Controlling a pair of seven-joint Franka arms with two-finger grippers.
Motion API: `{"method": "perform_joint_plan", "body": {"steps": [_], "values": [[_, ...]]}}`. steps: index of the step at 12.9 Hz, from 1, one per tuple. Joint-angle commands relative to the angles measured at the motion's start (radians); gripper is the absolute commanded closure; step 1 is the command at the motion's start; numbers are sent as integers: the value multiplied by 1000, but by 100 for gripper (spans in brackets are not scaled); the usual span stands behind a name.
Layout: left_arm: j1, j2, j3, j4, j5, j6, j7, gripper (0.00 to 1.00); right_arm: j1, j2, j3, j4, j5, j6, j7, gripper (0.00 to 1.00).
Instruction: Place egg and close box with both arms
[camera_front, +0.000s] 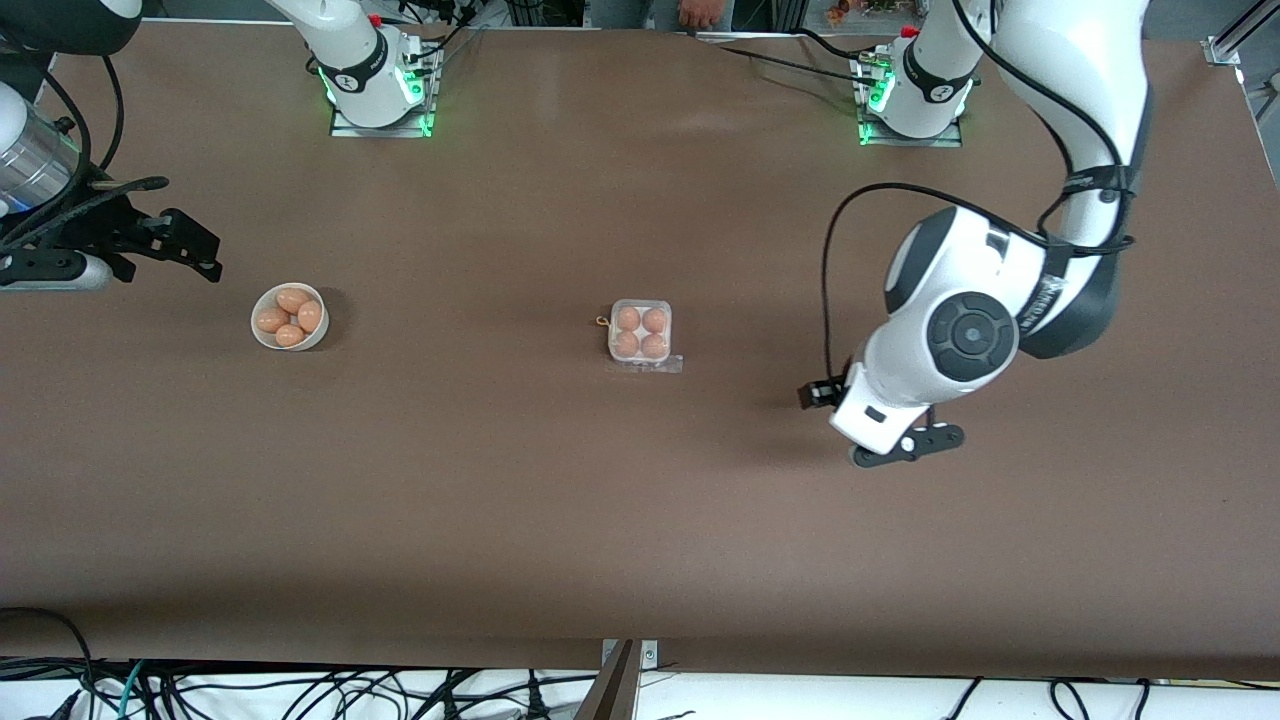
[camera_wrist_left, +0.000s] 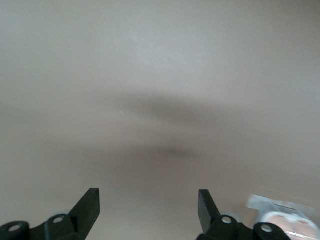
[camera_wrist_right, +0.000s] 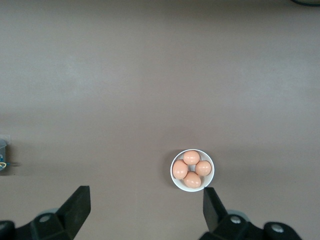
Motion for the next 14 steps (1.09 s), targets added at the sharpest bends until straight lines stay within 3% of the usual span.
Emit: {"method": "perform_joint_plan", "body": {"steps": [1, 6, 11, 14], "values": [[37, 0, -10, 33, 72, -68, 66, 0, -9, 5, 8, 19, -14, -12, -6, 0], [115, -115, 35, 11, 66, -84, 220, 0, -9, 5, 8, 19, -14, -13, -6, 0], [259, -261, 39, -97, -2, -78, 398, 0, -9, 5, 8, 19, -14, -15, -6, 0], [250, -345, 101, -190, -42, -71, 423, 0, -9, 5, 8, 19, -14, -15, -5, 0]]}}
